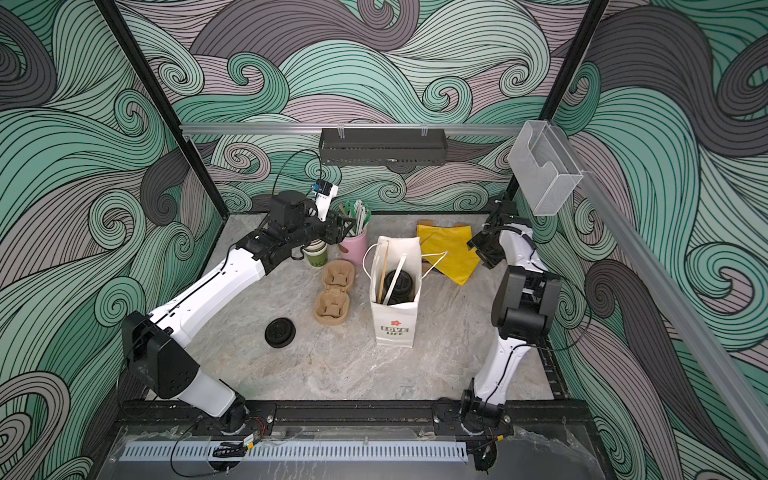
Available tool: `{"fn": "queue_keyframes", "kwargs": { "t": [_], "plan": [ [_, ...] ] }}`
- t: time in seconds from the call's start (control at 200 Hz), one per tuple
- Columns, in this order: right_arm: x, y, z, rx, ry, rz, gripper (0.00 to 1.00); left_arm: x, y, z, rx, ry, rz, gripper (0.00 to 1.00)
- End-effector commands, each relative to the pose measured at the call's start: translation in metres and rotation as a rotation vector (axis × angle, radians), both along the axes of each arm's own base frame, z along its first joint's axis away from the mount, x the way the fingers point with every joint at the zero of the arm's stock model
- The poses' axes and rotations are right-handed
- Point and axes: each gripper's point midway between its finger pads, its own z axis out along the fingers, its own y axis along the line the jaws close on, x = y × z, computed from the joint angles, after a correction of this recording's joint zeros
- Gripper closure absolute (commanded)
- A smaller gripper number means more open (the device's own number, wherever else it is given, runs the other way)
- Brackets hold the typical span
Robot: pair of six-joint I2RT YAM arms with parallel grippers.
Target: Pack the takeout coffee
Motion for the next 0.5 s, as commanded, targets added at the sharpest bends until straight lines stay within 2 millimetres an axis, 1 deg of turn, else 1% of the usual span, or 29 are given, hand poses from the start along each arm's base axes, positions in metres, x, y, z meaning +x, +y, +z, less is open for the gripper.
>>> {"fn": "queue_keyframes", "kwargs": {
  "t": [0.0, 0.08, 0.155, 0.26, 0.365, 0.495],
  "plan": [
    [0.004, -0.019, -0.012, -0.03, -0.012, -0.123, 0.33, -0.001, 0.002, 0.014, -0.022, -0.033, 0.009, 0.37],
    [0.012, -0.025, -0.02, -0.006, -0.055, -0.15, 0.33, 0.0, 0.005, 0.015, -0.021, -0.035, 0.015, 0.37],
    [0.02, -0.023, -0.028, 0.031, -0.063, -0.149, 0.33, 0.0, 0.006, 0.017, -0.022, -0.041, 0.016, 0.37],
    [0.024, -0.022, -0.036, 0.046, -0.08, -0.158, 0.35, 0.001, 0.009, 0.017, -0.02, -0.046, 0.022, 0.37],
    [0.026, -0.02, -0.042, 0.075, -0.119, -0.177, 0.41, 0.003, 0.011, 0.02, -0.021, -0.054, 0.029, 0.37],
    [0.027, -0.014, -0.052, 0.123, -0.121, -0.176, 0.53, 0.004, 0.012, 0.019, -0.02, -0.054, 0.028, 0.37]
  ]
}}
